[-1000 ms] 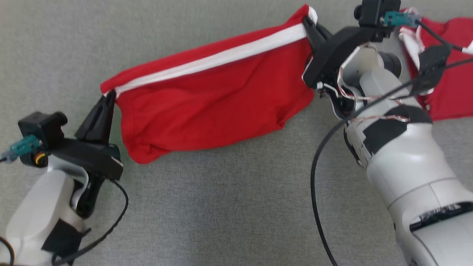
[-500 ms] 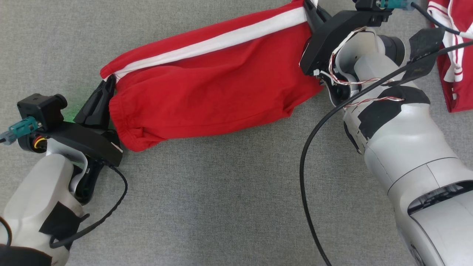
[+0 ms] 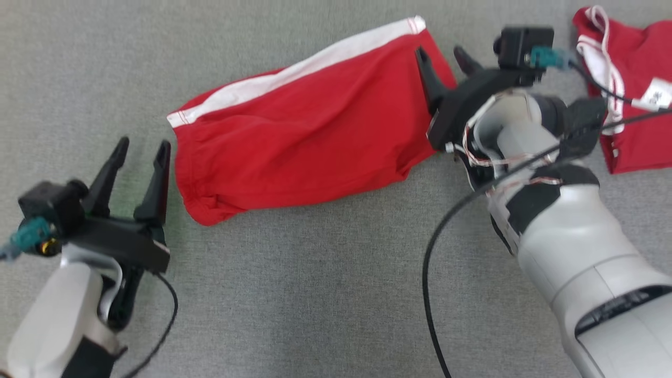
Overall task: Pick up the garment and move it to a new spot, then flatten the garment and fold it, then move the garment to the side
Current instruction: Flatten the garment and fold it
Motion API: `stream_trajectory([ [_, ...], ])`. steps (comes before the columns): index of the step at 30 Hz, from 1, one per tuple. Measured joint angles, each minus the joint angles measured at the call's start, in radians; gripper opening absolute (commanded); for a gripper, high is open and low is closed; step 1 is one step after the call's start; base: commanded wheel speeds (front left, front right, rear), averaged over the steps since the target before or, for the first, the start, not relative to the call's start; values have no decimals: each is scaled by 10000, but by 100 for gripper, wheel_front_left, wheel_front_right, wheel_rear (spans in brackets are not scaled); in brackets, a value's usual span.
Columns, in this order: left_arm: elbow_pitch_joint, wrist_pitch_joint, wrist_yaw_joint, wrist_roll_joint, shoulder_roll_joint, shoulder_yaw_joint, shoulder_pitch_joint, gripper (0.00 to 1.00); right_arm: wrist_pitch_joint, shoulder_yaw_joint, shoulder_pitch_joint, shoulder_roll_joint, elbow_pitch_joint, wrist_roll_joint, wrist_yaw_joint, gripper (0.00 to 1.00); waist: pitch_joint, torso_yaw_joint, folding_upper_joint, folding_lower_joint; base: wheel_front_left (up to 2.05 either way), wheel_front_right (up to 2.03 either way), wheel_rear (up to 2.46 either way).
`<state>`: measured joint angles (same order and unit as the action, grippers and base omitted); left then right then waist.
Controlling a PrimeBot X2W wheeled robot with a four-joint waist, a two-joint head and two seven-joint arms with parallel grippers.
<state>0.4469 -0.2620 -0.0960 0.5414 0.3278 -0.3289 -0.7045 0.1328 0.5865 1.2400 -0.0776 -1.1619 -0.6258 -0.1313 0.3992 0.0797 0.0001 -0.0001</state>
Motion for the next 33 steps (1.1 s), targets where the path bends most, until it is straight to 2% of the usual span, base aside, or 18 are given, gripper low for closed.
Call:
stream_trajectory([
  [10, -2345, 0, 453, -1507, -587, 1526, 2257, 100, 623, 675, -1380, -612, 993, -784, 0, 100, -952, -46, -1, -1, 0, 0, 0],
  [21, -4293, -2, 844, -2938, -1430, 2669, 4438, 100, 1053, 920, -2932, -1124, 1463, -1350, 0, 100, -1800, -81, -1, -1, 0, 0, 0],
  [26, -4531, -4, 871, -3434, -1887, 2905, 5440, 100, 1139, 897, -3611, -1204, 1542, -1599, 0, 100, -2093, -11, -1, -1, 0, 0, 0],
  [33, -4619, -2, 617, -3549, -2328, 3285, 5997, 100, 1124, 782, -4158, -1252, 1651, -2013, 0, 100, -2408, 231, -2, 0, 0, 0, 0],
])
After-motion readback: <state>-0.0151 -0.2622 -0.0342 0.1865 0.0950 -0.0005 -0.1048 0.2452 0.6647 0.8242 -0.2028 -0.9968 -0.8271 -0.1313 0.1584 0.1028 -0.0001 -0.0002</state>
